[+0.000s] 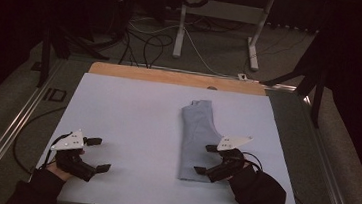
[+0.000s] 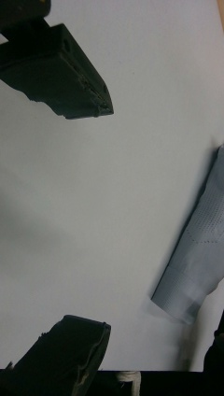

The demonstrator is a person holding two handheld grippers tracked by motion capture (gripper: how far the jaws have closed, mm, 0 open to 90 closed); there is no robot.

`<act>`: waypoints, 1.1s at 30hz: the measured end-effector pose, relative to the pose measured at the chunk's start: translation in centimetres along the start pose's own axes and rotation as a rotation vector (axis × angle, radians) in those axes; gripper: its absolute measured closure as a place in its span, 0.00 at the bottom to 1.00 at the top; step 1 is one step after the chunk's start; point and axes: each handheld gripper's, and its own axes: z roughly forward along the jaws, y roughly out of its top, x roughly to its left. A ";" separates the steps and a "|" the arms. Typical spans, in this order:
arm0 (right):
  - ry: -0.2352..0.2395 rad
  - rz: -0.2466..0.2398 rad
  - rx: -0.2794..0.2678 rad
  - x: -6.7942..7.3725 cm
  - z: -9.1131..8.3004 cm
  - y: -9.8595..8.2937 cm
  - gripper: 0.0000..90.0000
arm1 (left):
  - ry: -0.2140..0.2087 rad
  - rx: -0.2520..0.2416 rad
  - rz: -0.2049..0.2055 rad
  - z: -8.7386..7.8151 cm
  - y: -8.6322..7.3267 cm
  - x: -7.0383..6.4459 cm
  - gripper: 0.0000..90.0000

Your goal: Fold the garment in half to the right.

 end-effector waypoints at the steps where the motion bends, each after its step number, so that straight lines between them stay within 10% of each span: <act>1: -0.005 -0.003 -0.005 -0.1 -0.1 0.0 0.10 | 0.001 0.003 0.004 0.0 0.0 0.0 0.01; 18: -0.144 0.017 -0.085 -1.4 -3.6 -0.7 0.10 | 0.001 -0.002 0.003 -0.2 0.1 0.0 0.01; 33: -0.253 0.105 -0.083 -2.7 -5.9 -4.8 0.10 | 0.024 -0.010 -0.005 -0.3 0.0 -0.1 0.00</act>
